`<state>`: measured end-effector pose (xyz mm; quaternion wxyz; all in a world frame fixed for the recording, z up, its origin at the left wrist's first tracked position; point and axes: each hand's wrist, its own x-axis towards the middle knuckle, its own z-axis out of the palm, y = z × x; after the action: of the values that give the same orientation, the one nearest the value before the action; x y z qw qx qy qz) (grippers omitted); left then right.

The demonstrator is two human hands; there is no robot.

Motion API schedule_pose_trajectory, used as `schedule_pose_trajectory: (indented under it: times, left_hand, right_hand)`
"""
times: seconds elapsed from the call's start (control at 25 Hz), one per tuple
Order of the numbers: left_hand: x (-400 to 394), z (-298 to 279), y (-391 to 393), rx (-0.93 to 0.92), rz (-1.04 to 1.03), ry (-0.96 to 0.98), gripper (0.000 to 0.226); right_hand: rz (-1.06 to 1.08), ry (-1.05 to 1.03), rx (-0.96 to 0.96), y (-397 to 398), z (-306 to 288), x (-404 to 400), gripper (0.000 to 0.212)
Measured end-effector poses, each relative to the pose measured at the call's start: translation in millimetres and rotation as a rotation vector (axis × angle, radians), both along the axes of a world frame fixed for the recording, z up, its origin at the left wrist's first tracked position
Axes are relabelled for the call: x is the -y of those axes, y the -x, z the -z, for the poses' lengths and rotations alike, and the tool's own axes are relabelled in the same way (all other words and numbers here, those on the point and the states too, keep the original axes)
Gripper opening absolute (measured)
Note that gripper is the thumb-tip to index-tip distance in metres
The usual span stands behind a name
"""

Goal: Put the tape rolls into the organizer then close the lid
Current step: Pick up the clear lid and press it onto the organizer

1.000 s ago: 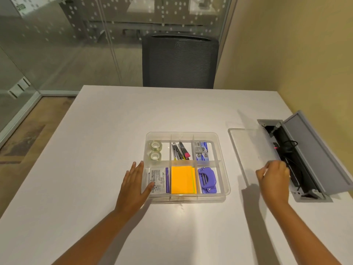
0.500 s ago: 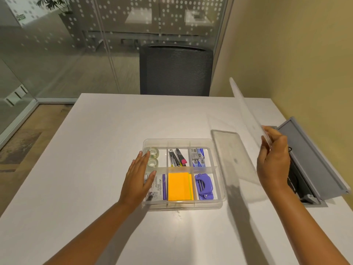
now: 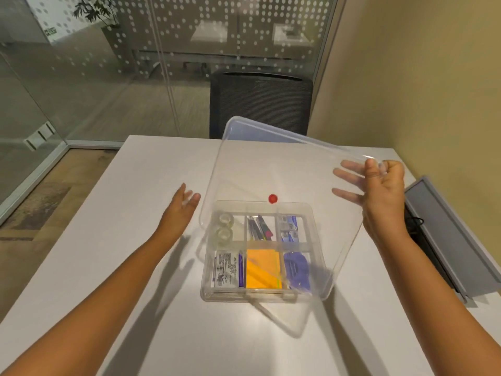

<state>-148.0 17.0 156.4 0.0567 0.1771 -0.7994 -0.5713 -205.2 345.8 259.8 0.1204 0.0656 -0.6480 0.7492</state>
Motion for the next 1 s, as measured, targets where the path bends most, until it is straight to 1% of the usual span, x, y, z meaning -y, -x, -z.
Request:
schedule_pose_trajectory:
  times: [0.04,0.08,0.16,0.2,0.24,0.32,0.36,0.44,0.56,0.68,0.76,0.84,0.92,1.0]
  left_hand:
    - [1,2,-4,0.079,0.071,-0.090,0.054]
    - [3,5,-10,0.153,0.143,-0.135,0.047]
    - [4,16,-23,0.240,0.195,-0.098,0.026]
    - [3,23,-28,0.246,0.177,-0.099,0.023]
    - [1,29,-32,0.240,0.144,-0.148,0.027]
    - [-7,40,-35,0.192,0.054,-0.335,0.028]
    - [-9,44,-35,0.168,0.003,-0.401,0.028]
    - [-13,49,-33,0.153,-0.063,-0.457,0.028]
    - [-17,56,-28,0.149,-0.112,-0.416,0.030]
    - [-20,61,-20,0.195,-0.126,-0.377,0.028]
    - [-25,64,-14,0.259,-0.110,-0.372,0.026]
    - [-27,68,-7,0.306,-0.106,-0.323,0.027]
    - [-28,73,-2,0.336,-0.110,-0.229,0.027]
    - [-27,81,1,0.364,-0.090,-0.116,0.029]
  right_hand:
    - [-0.018,-0.017,0.031,4,5,1,0.020]
    - [-0.033,-0.049,0.049,9,11,0,0.019]
    - [-0.038,-0.112,0.093,17,24,-2,0.019]
    - [-0.031,-0.130,0.122,21,30,-3,0.018]
    - [-0.028,-0.132,0.162,24,37,-3,0.015]
    - [-0.023,-0.156,0.233,29,48,-2,0.006]
    - [-0.025,-0.188,0.260,29,55,0,0.012]
    - [-0.041,-0.300,0.309,27,72,5,0.030]
    - [-0.032,-0.559,0.385,13,110,8,0.053]
    - [0.006,-0.743,0.500,10,141,7,0.062]
    - [0.010,-0.837,0.540,17,151,5,0.059]
    - [0.011,-0.925,0.543,27,156,3,0.051]
    - [0.005,-0.996,0.551,36,161,1,0.045]
    - [-0.014,-1.031,0.557,41,167,0,0.044]
